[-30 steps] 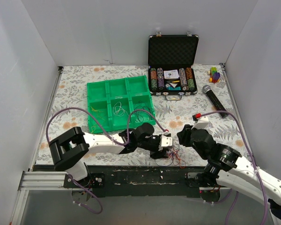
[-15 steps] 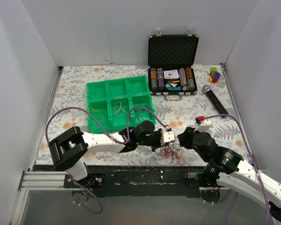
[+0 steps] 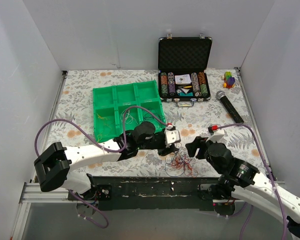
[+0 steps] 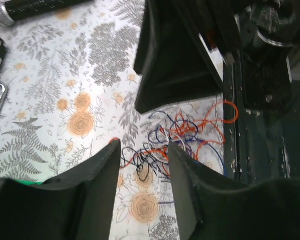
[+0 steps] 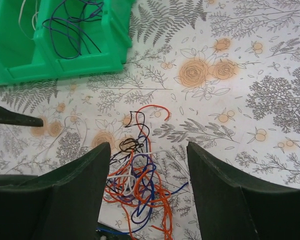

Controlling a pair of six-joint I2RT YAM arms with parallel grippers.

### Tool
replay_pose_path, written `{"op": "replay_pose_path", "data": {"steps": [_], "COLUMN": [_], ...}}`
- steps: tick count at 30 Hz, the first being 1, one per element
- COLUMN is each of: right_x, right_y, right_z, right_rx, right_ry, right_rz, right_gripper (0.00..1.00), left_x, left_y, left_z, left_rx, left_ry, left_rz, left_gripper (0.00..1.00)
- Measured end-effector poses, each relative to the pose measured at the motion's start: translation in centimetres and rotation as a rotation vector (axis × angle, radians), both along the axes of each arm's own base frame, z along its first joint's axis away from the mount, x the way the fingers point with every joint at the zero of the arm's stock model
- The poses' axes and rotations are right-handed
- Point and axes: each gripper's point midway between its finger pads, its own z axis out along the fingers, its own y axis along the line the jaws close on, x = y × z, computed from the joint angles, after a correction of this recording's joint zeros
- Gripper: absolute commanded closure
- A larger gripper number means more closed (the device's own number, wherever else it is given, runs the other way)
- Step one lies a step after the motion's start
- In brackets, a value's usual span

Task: Untangle the cables
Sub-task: Untie the cable.

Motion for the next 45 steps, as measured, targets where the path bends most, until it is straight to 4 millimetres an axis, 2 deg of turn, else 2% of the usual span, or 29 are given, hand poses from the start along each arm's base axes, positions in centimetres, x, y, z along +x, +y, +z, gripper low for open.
{"op": "replay_pose_path", "data": {"steps": [4,12,18,21,27,33,37,41,45], "right_x": [0.2,0.7,0.8,0.7,0.7,0.7,0.6,0.7,0.9], "right_y": [-0.9,-3.5,-3.9,-4.0,-4.1,-4.2,-4.1,-3.5,-2.1], "right_z": [0.0,4.1,4.6,4.8,5.0,5.1,5.1,5.3,4.7], "right_rx": [-0.022,0.092,0.098,0.098,0.095,0.091,0.090,0.096,0.079], "right_ry": [0.012,-0.091,-0.108,-0.117,-0.131,-0.138,-0.138,-0.143,-0.143], "right_rz": [-0.046,-0.171,-0.184,-0.180,-0.175,-0.172,-0.167,-0.145,-0.092], "right_gripper": [0.28,0.28,0.28,0.28,0.28,0.27,0.24,0.15,0.11], "left_x": [-1.6,-3.6,-3.0,-2.6,-2.5,-2.3,-1.1,0.6,2.3], "left_y": [0.3,-0.1,-1.9,-2.7,-3.1,-2.8,-2.6,-2.0,-1.2], "left_z": [-1.7,-6.3,-8.3,-8.6,-8.5,-8.9,-8.4,-6.1,-2.5], "left_rx": [0.051,0.143,0.200,0.205,0.210,0.227,0.227,0.210,0.155], "left_ry": [0.091,0.325,0.409,0.423,0.431,0.405,0.326,0.232,0.195], "left_rz": [-0.053,-0.071,-0.055,-0.051,-0.048,-0.048,-0.023,0.001,0.044], "left_gripper": [0.47,0.46,0.54,0.65,1.00,1.00,1.00,1.00,1.00]}}
